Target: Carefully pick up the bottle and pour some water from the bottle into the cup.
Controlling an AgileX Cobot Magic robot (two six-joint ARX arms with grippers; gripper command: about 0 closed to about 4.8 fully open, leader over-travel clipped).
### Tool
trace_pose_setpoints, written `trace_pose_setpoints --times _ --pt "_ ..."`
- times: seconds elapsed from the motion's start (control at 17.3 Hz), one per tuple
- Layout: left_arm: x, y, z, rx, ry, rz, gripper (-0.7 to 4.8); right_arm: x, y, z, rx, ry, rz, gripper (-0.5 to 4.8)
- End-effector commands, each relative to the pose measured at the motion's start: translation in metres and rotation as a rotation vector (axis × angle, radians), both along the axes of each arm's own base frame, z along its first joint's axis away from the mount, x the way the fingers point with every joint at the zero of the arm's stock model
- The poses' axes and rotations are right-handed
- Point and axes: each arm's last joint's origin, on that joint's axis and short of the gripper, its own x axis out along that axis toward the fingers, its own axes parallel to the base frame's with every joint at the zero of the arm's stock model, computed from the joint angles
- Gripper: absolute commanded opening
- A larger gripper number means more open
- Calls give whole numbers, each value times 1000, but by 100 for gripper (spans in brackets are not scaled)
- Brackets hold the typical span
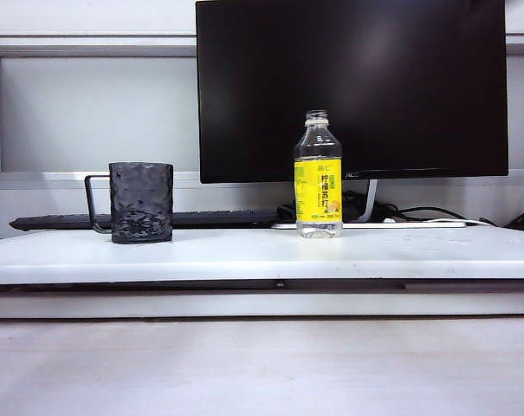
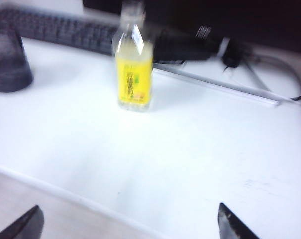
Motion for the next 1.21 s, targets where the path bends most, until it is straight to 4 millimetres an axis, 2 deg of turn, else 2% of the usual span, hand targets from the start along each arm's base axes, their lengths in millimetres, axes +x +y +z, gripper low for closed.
trace_pose_setpoints --times 0.06,0.12,0.17,0.23,0.29,0.35,0.4,0.46,0.52,0.58,0.75,0.87,0.98,1.21 --pt "3 0 0 -44 -43 29 479 15 12 -30 61 -72 -2 479" --pt "4 -1 -2 -61 -33 31 476 18 14 -41 64 -76 -3 479" --pt "5 -1 -5 -70 -22 31 344 21 17 -53 60 -71 -2 479" --pt "6 -2 -8 -74 -10 26 236 23 18 -63 49 -57 -2 479" --pt "7 -2 -13 -83 4 24 150 25 20 -71 33 -37 -2 479" --pt "9 -3 -18 -100 18 27 102 27 22 -79 8 -6 -3 436" --pt "11 -3 -23 -111 30 33 99 29 23 -85 -14 20 -3 319" --pt "14 -4 -31 -105 38 52 96 31 25 -91 -37 48 -3 118" --pt "16 -4 -37 -100 47 78 96 33 26 -95 -46 60 -3 26" --pt "18 -4 -45 -107 69 103 96 35 28 -99 -56 72 -3 -5" --pt "20 -4 -60 -126 109 145 96 41 32 -107 -70 89 -3 -5" --pt "20 -4 -61 -127 113 138 96 44 35 -114 -93 118 -3 -3" --pt "20 -4 -60 -129 110 139 97 45 36 -120 -124 157 0 80" --pt "20 -4 -61 -126 115 139 97 45 36 -122 -131 165 0 86"
